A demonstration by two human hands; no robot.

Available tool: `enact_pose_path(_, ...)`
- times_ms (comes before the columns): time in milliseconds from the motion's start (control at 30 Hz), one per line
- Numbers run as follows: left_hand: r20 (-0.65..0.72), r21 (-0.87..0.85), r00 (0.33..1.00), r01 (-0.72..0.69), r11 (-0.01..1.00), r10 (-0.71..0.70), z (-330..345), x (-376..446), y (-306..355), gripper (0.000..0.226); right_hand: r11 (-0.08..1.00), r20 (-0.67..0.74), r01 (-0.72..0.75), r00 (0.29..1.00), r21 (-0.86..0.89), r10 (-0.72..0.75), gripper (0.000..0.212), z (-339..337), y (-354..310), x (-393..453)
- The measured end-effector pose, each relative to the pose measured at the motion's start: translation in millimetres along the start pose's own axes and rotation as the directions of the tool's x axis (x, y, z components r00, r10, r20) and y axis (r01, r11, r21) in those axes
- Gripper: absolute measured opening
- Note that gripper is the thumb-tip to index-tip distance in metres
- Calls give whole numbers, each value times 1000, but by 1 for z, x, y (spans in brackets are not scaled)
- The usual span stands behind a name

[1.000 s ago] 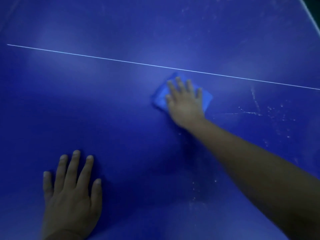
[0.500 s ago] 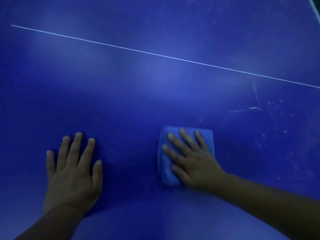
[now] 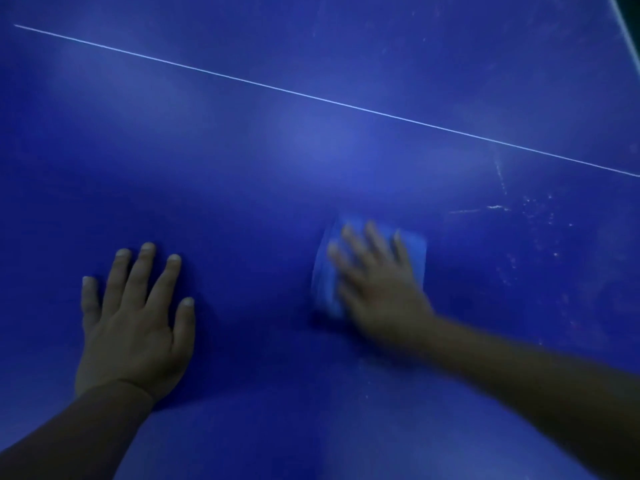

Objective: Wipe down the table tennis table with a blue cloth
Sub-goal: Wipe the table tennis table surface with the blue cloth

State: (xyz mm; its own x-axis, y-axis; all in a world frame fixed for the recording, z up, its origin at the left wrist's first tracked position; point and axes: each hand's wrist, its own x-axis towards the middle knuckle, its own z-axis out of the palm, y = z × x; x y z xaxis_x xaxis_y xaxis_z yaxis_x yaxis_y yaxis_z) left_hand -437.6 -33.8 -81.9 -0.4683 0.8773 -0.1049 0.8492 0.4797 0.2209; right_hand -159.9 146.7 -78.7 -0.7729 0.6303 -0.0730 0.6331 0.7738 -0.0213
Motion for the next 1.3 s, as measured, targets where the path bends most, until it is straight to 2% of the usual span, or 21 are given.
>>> enact_pose_path(100,-3,-12,1000,0,1000,0,0,0,-1,67,920,82,387,917,63,-391,55,7,-27,-72)
enact_pose_path(167,-7,-7,1000,1,1000,-1,0,0,0,66,888,72,458,885,35,-460,54,4,0,-36)
enact_pose_path(200,-6,-6,1000,3,1000,-4,0,0,0,66,916,49,401,915,-19,-399,55,2,20,-4)
enact_pose_path(267,-5,-4,1000,3,1000,-3,0,1,0,67,999,-14,26,1000,-26,-27,57,-5,70,64)
enact_pose_path(300,-9,-2,1000,4,1000,-4,0,0,0,67,976,-24,-218,976,-1,218,57,-12,96,93)
enact_pose_path(367,-16,-4,1000,6,1000,-6,1,-1,-1,66,820,-15,-561,824,117,566,56,-20,130,122)
enact_pose_path(433,-12,-9,1000,2,1000,-2,1,0,-1,66,789,-26,-599,794,138,608,57,-16,114,121)
enact_pose_path(500,-11,-18,1000,-3,1000,2,0,1,0,66,909,-83,-415,905,39,417,57,-4,66,88)
enact_pose_path(567,-10,-31,1000,1,1000,-1,-1,0,1,66,998,-75,-70,995,11,70,56,6,8,25)
enact_pose_path(633,-10,-32,1000,1,999,-1,-2,-1,1,66,965,-18,261,965,33,-260,56,8,-26,-36)
enact_pose_path(700,-11,-29,1000,-8,1000,8,-2,-1,2,66,907,46,418,906,45,-420,54,2,-14,-42)
enact_pose_path(733,-12,-29,1000,-8,1000,7,-3,0,2,66,916,36,402,915,11,-402,53,0,-2,-26)
enact_pose_path(800,-12,-23,1000,-2,1000,2,-3,0,3,66,992,-3,125,992,10,-125,55,-7,19,26)
enact_pose_path(867,-21,-22,1000,-6,1000,6,-3,-1,3,67,972,-13,-224,974,69,225,54,-16,33,82)
enact_pose_path(933,-41,-48,999,-7,999,5,-3,-2,2,67,941,1,-315,948,124,318,56,-20,26,123)
enact_pose_path(1000,-62,-104,998,4,995,-11,-3,-4,3,70,985,14,-158,987,69,158,57,-16,-1,136)
enact_pose_path(1067,-71,-149,997,5,989,-16,-4,-5,3,74,988,-8,148,989,-31,-149,58,-6,-40,108)
enact_pose_path(1167,-80,-154,997,-14,988,1,-6,-6,3,76,784,25,620,783,32,-621,53,3,-75,15)
enact_pose_path(1233,-84,-139,996,-29,990,18,-5,-6,1,75,666,45,742,665,72,-745,51,3,-52,-17)
enact_pose_path(1267,-83,-137,996,-36,990,25,-4,-6,0,75,678,57,733,676,45,-735,52,2,-31,-19)
enact_pose_path(1300,-82,-138,996,-41,990,30,-3,-6,-1,75,740,57,673,738,1,-672,53,1,-9,-14)
